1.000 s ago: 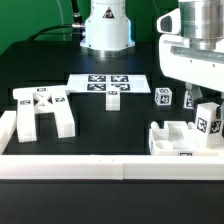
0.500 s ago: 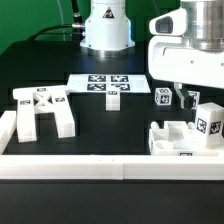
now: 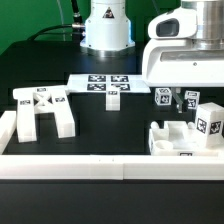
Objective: Assemble chair
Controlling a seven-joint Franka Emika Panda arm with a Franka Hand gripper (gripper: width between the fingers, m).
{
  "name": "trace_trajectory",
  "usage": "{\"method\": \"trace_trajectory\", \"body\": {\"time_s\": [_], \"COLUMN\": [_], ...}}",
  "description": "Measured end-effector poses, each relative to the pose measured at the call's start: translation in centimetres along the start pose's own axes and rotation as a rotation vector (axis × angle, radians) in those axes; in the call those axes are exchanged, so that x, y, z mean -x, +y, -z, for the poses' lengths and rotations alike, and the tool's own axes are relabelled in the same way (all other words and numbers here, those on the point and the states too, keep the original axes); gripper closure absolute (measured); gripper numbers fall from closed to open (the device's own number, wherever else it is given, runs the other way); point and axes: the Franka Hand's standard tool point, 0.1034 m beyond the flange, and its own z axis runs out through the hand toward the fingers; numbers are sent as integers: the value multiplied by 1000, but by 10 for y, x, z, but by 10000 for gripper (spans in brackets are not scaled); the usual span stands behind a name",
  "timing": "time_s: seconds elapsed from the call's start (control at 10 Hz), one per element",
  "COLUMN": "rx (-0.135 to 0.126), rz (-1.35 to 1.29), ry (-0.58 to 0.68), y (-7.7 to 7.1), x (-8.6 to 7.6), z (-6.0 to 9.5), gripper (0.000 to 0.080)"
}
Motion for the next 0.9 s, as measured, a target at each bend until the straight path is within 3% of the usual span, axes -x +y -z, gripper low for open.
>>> {"method": "trace_trajectory", "body": {"time_s": [0.5,0.8,0.9], "rx": [51,51,51], "rz": [370,476,475], "ry": [4,-1,-1], "y": [-4,-2,-2], "x": [2,2,2], "z": [-2,-2,-2], "gripper": [150,177,354]}}
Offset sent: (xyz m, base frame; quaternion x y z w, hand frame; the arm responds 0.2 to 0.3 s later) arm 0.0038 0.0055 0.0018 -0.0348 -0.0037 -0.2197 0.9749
